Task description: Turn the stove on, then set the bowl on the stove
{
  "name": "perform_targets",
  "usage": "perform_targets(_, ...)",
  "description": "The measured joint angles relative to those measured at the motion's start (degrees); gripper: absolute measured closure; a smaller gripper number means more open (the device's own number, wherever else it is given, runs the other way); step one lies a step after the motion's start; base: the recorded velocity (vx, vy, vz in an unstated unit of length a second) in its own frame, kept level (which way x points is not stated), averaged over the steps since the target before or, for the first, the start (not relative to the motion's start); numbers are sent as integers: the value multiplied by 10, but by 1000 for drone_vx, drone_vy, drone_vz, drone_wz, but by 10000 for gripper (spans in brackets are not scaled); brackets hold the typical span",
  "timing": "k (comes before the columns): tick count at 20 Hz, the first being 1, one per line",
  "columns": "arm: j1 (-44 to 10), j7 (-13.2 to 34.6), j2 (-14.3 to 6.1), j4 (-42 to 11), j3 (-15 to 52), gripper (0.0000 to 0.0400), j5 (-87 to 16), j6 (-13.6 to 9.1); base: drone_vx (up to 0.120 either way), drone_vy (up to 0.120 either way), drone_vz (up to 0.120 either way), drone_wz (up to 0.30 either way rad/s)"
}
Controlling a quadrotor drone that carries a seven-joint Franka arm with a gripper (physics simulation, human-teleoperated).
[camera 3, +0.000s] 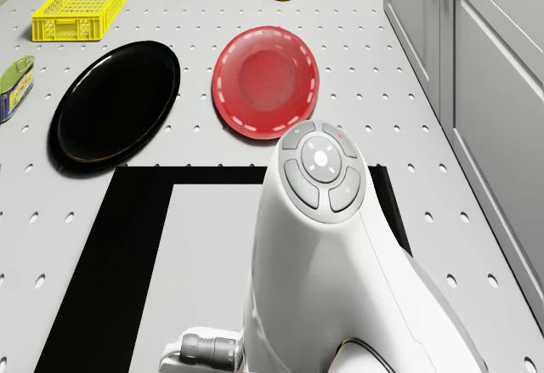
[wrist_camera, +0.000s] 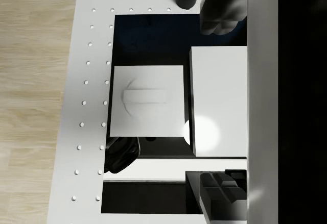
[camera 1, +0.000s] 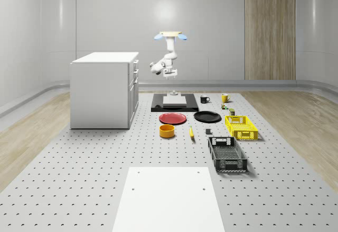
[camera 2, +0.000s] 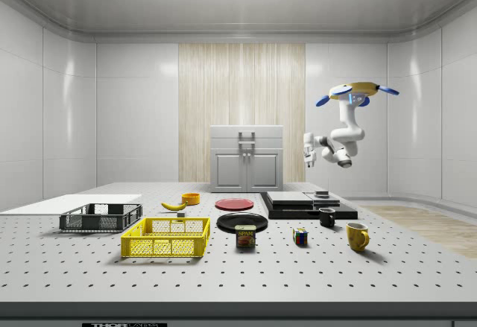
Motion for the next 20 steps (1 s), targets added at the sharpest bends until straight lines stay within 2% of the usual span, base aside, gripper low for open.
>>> perform_targets(6,-42,29,-25,-3,21,0,-10,-7,0,80,-120,0)
perform_targets(9,-54,37,-36,-3,28,0,-9,-4,0,13,-120,0)
perform_targets(13,-64,45,-50,-3,35,0,-5,4,0,120,-120,0)
perform_targets(15,-68,49,-56,-3,37,0,-2,8,0,0,-120,0)
perform_targets(20,-75,55,-71,-2,44,0,5,20,-96,0,-120,0)
